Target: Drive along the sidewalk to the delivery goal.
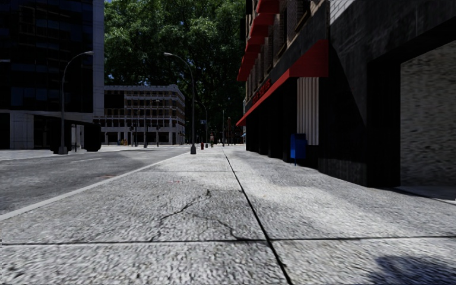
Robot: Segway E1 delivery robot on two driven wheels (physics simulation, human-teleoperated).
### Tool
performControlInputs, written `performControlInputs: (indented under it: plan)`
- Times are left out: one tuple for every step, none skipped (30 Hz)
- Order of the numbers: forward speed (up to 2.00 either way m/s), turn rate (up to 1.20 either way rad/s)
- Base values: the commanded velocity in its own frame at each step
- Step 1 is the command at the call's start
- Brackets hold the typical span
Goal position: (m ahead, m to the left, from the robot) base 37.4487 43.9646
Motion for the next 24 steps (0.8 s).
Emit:
performControlInputs:
  plan:
    - [2.0,0.0]
    - [2.0,0.0]
    - [2.0,0.0]
    - [2.0,0.0]
    - [2.0,0.0]
    - [2.0,0.0]
    - [2.0,0.0]
    - [2.0,0.0]
    - [2.0,0.0]
    - [2.0,0.0]
    - [2.0,0.0]
    - [2.0,0.0]
    - [2.0,0.0]
    - [2.0,0.0]
    - [2.0,0.0]
    - [2.0,0.0]
    - [2.0,0.0]
    - [2.0,0.0]
    - [2.0,0.0]
    - [2.0,0.0]
    - [2.0,0.0]
    - [2.0,0.0]
    - [2.0,0.0]
    - [2.0,0.0]
